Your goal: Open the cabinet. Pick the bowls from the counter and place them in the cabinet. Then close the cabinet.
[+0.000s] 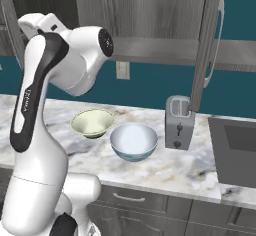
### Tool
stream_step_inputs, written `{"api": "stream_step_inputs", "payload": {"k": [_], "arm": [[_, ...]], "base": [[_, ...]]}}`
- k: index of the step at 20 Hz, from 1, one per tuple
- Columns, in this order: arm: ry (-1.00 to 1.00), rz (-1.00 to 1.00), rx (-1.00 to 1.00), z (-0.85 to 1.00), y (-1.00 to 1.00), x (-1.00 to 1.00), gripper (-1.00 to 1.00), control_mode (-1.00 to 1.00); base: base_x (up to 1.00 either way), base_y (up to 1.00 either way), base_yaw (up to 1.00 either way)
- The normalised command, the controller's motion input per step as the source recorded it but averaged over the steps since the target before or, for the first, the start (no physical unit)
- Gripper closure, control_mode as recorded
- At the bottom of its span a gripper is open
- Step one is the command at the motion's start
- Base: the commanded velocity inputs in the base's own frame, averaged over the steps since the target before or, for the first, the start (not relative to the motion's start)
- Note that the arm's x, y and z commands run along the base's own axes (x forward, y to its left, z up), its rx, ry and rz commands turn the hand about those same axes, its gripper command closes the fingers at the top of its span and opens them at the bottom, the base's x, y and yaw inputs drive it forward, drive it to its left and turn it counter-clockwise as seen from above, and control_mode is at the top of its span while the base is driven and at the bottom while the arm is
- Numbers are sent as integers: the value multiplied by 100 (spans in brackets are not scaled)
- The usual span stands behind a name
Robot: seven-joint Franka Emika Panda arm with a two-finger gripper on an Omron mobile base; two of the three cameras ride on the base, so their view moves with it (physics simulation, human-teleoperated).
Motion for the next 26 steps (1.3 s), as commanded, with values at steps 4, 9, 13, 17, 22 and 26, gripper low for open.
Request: {"api": "stream_step_inputs", "payload": {"k": [4,9,13,17,22,26], "arm": [[-4,3,-5,-26,100,-21,-100,-100],[0,-1,0,-25,98,0,-100,-100],[0,-10,0,-22,78,18,-100,-100],[0,-26,0,-34,71,57,-100,-100],[0,-28,0,-29,68,71,-100,-100],[0,-23,0,-28,49,76,-100,-100]], "base": [[0,0,0],[0,0,0],[0,0,0],[0,0,0],[0,0,0],[0,0,0]]}}
